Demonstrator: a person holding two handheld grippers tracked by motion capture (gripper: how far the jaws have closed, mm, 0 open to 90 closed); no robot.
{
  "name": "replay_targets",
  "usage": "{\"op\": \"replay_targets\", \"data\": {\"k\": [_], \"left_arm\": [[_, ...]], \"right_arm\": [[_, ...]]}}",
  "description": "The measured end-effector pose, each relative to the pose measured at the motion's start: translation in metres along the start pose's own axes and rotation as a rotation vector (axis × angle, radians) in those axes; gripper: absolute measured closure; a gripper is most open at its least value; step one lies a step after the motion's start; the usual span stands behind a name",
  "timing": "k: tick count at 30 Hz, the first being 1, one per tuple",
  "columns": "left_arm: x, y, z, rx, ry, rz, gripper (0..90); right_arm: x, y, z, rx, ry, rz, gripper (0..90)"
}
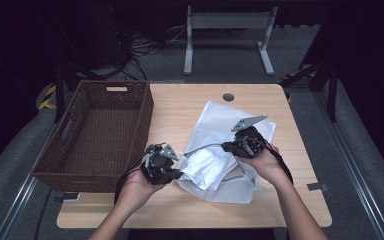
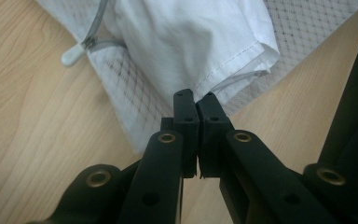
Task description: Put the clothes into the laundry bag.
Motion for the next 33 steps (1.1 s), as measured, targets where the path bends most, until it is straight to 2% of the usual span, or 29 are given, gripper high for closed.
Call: {"op": "replay_targets", "data": {"k": [6,9,16,23,33], "left_arm": [[0.011,-0.002,0.020,0.031,0.002,0.011,88.6],[0.015,0.001,0.028,0.028,-0.001,0.018,88.8],[0.024,0.006,0.043,0.012,-0.018,0.013,89.0],[0.033,0.009,0.061,-0.014,-0.060,-0.017,89.0],[0.041,0.014,0.082,-0.047,-0.110,0.005,89.0]], "right_arm": [[0.003,0.004,0.001,-0.004,0.010,0.007,88.2],[0.003,0.004,0.001,-0.004,0.012,0.008,88.2],[0.004,0.007,0.003,-0.018,0.015,0.016,88.3],[0.004,0.011,0.005,-0.027,0.012,0.038,88.4],[0.000,0.013,0.007,-0.038,-0.008,0.054,88.3]]}}
Point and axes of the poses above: each handheld gripper's, and its own axes: x roughly forward along the jaws, z roughly out of its top, y roughly to its left, the point moved 2 cm from there along x, roughly forward along the jaws, and after that the axes turned 12 degrees about y, right-handed, at the moved point
